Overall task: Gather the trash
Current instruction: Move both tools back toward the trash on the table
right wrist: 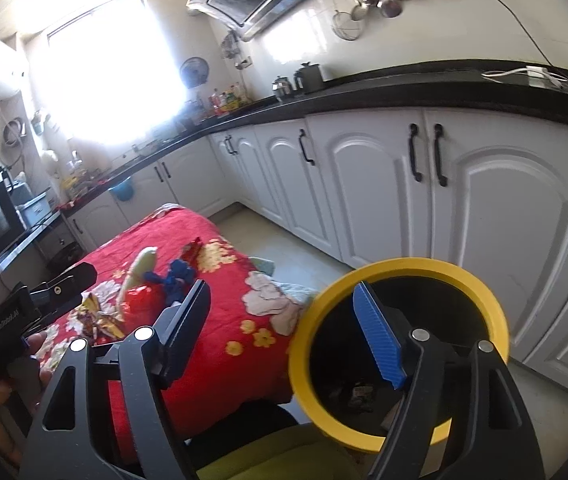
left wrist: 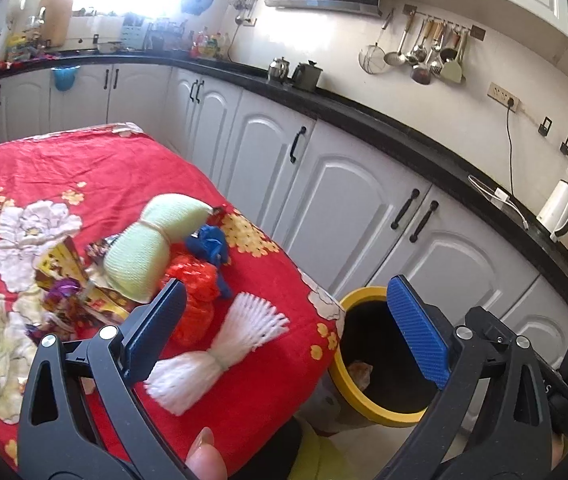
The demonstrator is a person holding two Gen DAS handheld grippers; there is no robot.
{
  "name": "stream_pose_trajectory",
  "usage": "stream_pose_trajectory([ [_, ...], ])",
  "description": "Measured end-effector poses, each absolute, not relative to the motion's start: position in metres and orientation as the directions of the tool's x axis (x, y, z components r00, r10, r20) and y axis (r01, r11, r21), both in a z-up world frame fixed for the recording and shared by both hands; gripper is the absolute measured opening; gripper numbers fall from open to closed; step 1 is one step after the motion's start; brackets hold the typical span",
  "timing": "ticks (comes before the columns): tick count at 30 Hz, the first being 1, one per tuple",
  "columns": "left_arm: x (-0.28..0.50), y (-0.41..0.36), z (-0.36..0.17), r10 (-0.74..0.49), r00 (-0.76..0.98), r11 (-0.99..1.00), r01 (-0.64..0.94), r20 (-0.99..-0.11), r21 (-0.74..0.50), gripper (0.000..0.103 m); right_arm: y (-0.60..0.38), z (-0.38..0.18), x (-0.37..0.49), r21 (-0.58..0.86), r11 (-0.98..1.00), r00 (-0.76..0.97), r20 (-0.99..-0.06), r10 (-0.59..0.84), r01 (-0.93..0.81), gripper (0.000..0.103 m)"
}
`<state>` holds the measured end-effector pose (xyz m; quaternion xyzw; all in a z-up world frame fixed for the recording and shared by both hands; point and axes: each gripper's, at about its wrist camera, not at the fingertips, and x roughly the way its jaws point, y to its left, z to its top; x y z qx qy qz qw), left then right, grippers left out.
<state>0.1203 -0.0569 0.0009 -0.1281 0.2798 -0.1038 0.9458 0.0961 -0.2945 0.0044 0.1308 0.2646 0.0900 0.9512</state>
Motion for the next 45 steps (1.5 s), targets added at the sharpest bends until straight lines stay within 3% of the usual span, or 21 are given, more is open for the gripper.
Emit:
stream_pose_trajectory([
  [24, 0.101, 0.036, 0.014, -0.144, 0.871, 0.957, 0.002, -0.469, -0.290, 0.092, -0.192, 0.013, 0.116, 0.233, 0.930, 0.782, -0.504, 0.366, -0.285, 0.076],
  [45, 0.106, 0.089, -0.035, -0.109, 0.808, 0.959, -0.069, -0.580, -0.275, 0.092, -0.139, -0.020, 0.148, 0.207, 0.923, 0.712, -0.588, 0.383, -0.325, 0.076],
])
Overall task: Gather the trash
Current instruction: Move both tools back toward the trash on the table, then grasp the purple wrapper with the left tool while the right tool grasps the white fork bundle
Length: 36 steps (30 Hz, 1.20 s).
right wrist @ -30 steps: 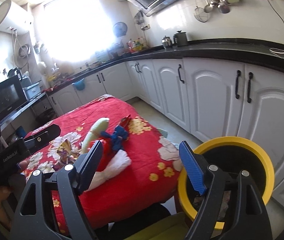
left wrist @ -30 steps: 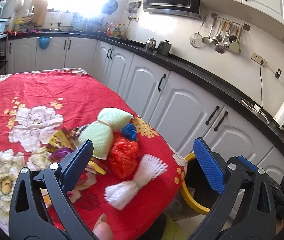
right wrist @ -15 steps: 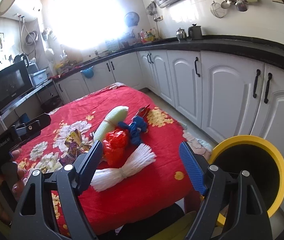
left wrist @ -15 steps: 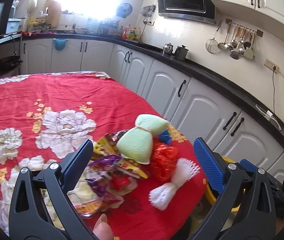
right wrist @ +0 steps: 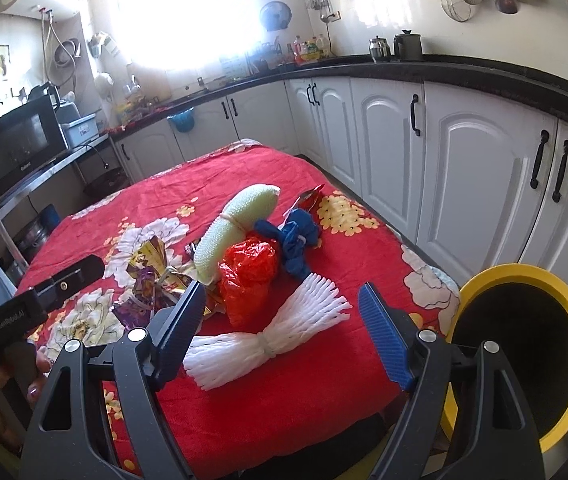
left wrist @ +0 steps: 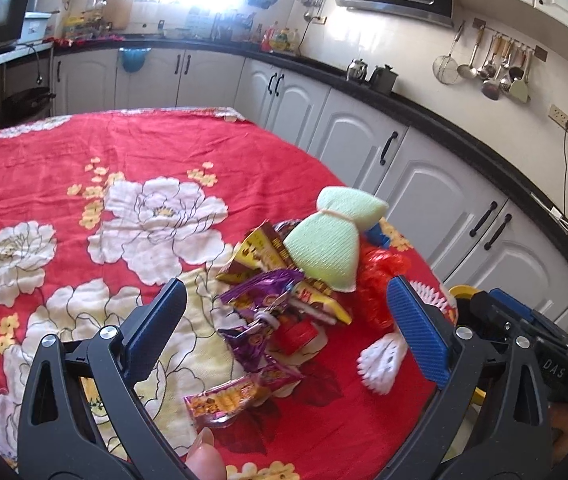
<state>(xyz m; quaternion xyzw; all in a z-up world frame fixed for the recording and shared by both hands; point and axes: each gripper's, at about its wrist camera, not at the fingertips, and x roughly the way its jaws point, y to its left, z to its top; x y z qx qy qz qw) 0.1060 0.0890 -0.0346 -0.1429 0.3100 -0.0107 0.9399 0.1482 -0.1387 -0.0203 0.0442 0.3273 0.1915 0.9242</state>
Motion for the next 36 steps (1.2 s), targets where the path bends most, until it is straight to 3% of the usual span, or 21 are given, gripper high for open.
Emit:
stream_pose_trajectory([
  [11, 0.115, 0.096, -0.061, -0.123, 0.760, 0.955, -0.084, -0.638, -0.285, 0.092, -0.140, -0.050, 0.166, 0.216, 0.933, 0.677, -0.644, 0.357, -0.286, 0.076],
  [21, 0.119, 0.101, -0.076, -0.164, 0.720, 0.943, -0.085, -0.674, -0.321, 0.079, -0.136, -0.079, 0.191, 0.271, 0.929, 0.603, -0.706, 0.371, -0.254, 0.076],
  [27, 0.122, 0.106, -0.082, -0.178, 0.708, 0.936, -0.092, -0.683, -0.340, 0.064, -0.139, -0.091, 0.197, 0.323, 0.917, 0.561, -0.726, 0.399, -0.233, 0.066],
  [36, 0.123, 0.101, -0.083, -0.205, 0.703, 0.937, -0.060, -0.681, -0.344, 0.045, -0.150, -0.092, 0.192, 0.368, 0.895, 0.543, -0.713, 0.445, -0.251, 0.044],
])
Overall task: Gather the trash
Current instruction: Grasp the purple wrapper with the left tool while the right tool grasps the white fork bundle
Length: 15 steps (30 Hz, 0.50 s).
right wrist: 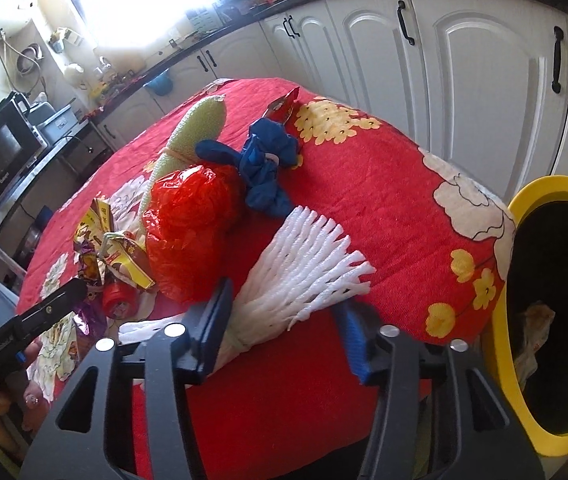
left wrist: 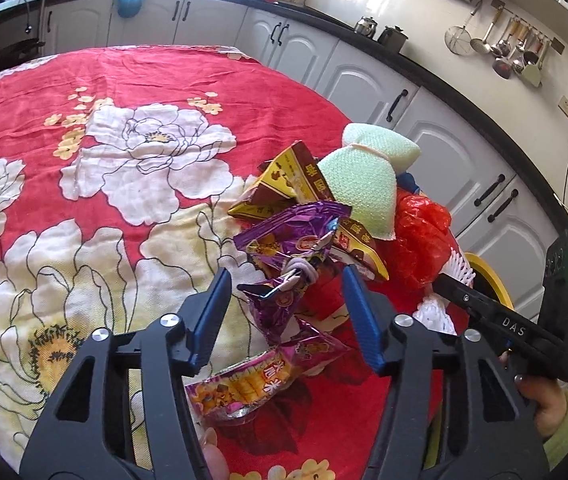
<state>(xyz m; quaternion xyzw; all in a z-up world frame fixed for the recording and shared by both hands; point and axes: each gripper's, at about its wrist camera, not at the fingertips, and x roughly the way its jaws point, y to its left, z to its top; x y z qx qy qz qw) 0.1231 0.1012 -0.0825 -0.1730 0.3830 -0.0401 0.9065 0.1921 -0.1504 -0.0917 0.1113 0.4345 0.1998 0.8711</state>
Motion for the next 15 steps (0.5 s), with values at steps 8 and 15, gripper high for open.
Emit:
stream_pose_trajectory([
  [8, 0.123, 0.100, -0.082, -0.196, 0.699, 0.943, -0.057, -0.688, -0.327, 0.028, -0.151, -0.089, 0.184, 0.379, 0.885, 0.542, -0.701, 0.465, -0.269, 0.031],
  [15, 0.119, 0.094, -0.075, -0.175, 0.714, 0.956, -0.040, -0.678, -0.289, 0.012, -0.158, -0.084, 0.178, 0.396, 0.880, 0.555, -0.684, 0.474, -0.263, 0.026],
])
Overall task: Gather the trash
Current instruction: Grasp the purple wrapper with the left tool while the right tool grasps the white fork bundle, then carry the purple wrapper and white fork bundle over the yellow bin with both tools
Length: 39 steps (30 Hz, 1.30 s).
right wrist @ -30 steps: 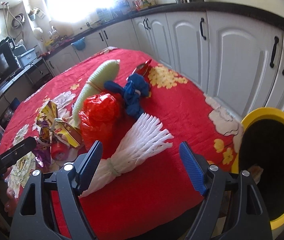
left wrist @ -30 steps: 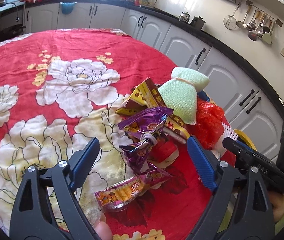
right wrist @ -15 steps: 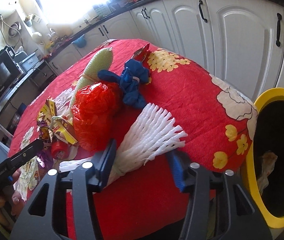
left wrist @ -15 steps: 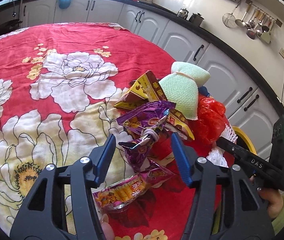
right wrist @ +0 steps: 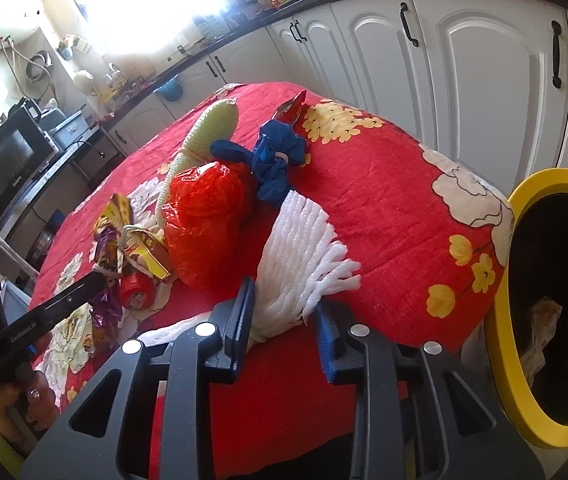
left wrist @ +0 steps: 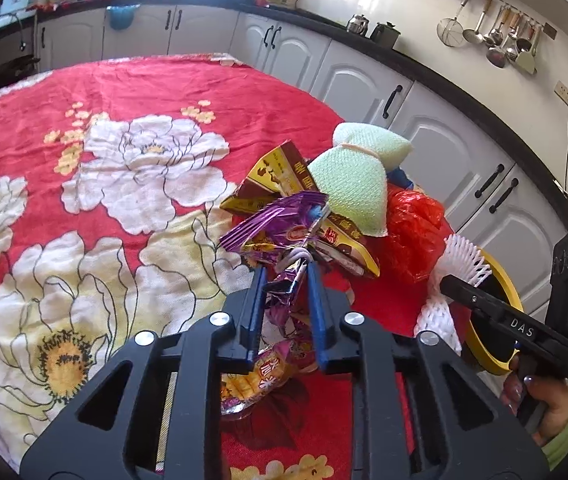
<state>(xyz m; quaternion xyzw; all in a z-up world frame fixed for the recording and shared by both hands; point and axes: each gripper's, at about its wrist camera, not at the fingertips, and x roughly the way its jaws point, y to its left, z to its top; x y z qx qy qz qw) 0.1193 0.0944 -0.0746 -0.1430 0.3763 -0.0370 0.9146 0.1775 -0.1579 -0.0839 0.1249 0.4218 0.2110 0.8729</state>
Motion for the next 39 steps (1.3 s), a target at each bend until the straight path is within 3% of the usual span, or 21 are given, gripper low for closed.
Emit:
stream_pose_trajectory([
  [18, 0.102, 0.068, -0.032, -0.208, 0.789, 0.961, 0.055, -0.578, -0.270, 0.009, -0.174, -0.054, 0.169, 0.390, 0.880, 0.635, -0.614, 0.468, -0.271, 0.024],
  [39, 0.105, 0.017, -0.019, -0.287, 0.788, 0.946, 0.145, -0.545, -0.288, 0.009, -0.237, -0.024, 0.158, 0.361, 0.908, 0.740, -0.548, 0.390, -0.211, 0.024],
])
